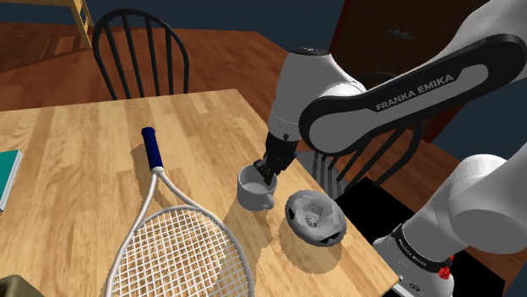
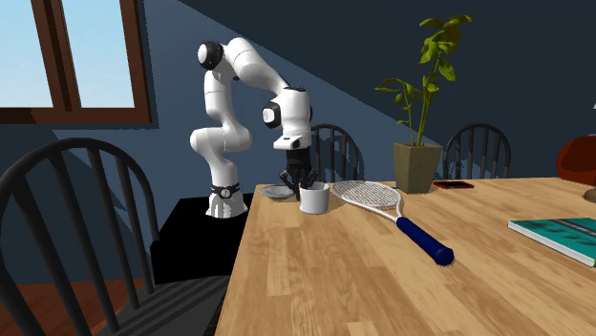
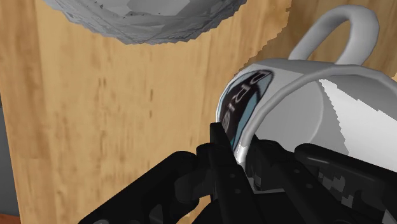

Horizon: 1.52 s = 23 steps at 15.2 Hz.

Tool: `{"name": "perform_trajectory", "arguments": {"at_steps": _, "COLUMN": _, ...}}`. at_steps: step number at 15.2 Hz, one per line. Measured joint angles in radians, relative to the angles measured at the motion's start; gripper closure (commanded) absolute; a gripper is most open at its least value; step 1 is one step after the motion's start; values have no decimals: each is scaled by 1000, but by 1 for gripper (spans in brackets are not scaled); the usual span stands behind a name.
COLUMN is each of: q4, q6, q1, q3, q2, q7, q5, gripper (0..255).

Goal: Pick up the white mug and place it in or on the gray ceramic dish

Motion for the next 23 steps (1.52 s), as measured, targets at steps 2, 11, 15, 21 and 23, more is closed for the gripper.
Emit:
{"name": "perform_trajectory", "arguments": {"at_steps": 2, "q4": 3, "q6": -8, "q1": 1, "q3": -1, "q2": -5, "q7": -1, "q5": 1, "gripper": 255}}
{"name": "perform_trajectory", "arguments": {"at_steps": 11, "q4": 58, "q6": -141, "q1": 5, "q3": -21, "q2": -85, "q7": -11, "q5": 12, "gripper": 255}}
{"name": "perform_trajectory", "arguments": {"at_steps": 15, "q4": 88, "q6": -201, "q1": 6, "q3": -29, "q2": -116, "q7": -12, "q5": 14, "gripper": 255}}
{"name": "perform_trajectory", "arguments": {"at_steps": 21, "q4": 140, "q6": -289, "q1": 7, "q3": -41, "q2": -152, "q7": -11, "q5": 13, "gripper": 255}}
{"name": "perform_trajectory", "arguments": {"at_steps": 23, "q4": 102, "q6": -305, "q1": 15, "q3": -52, "q2": -206, "q7": -23, "q5": 28, "gripper": 255}}
